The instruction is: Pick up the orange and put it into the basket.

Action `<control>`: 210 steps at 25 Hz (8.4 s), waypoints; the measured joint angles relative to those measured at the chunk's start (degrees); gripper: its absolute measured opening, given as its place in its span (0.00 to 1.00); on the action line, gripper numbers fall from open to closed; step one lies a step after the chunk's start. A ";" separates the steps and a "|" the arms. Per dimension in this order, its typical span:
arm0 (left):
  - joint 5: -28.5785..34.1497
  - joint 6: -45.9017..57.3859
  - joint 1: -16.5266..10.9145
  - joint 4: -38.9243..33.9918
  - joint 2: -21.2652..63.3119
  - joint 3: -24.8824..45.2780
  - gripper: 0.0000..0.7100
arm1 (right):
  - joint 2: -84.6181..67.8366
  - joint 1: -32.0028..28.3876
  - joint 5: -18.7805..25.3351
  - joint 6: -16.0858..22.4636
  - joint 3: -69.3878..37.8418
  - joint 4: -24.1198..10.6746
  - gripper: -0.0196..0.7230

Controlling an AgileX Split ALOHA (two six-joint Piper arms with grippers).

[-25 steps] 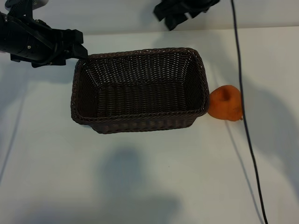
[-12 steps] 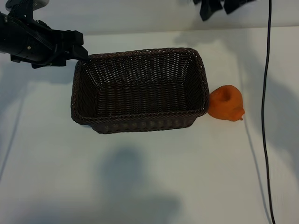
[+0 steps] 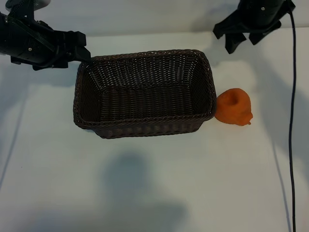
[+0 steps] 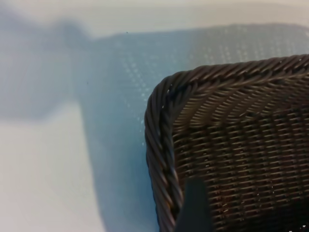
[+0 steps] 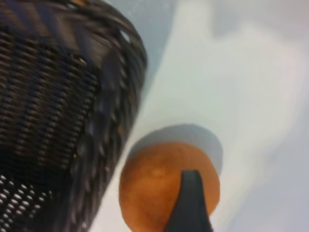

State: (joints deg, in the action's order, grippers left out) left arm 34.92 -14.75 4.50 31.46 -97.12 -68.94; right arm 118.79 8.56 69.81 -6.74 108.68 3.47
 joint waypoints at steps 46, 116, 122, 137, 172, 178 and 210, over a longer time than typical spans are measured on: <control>0.39 0.00 0.00 0.00 0.00 0.00 0.84 | -1.31 -2.83 -12.93 -7.87 -24.42 12.98 0.71; 0.46 -2.63 0.00 1.69 0.00 0.00 0.83 | -3.75 14.18 -26.95 -13.30 -19.61 20.59 0.09; 0.46 -2.63 0.00 1.69 0.00 0.00 0.83 | -1.77 14.18 -27.15 -13.45 -19.61 20.59 0.09; 0.46 -2.70 0.00 1.73 0.00 0.00 0.83 | -1.57 14.18 -26.36 -13.49 -19.61 20.71 0.09; 0.46 -2.93 0.00 1.73 0.00 0.00 0.83 | -10.79 14.18 -19.72 -9.31 -17.54 19.66 0.89; 0.46 -2.93 0.00 1.76 0.00 0.00 0.83 | -10.93 14.12 -15.55 -5.97 -14.48 15.98 0.87; 0.20 -4.87 0.00 4.77 0.00 0.00 0.83 | -10.93 14.02 -15.10 -1.40 -14.42 14.11 0.83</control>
State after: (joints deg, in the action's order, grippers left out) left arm 35.12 -19.62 4.50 36.23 -97.12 -68.94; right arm 107.86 22.58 54.72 -8.14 94.26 17.57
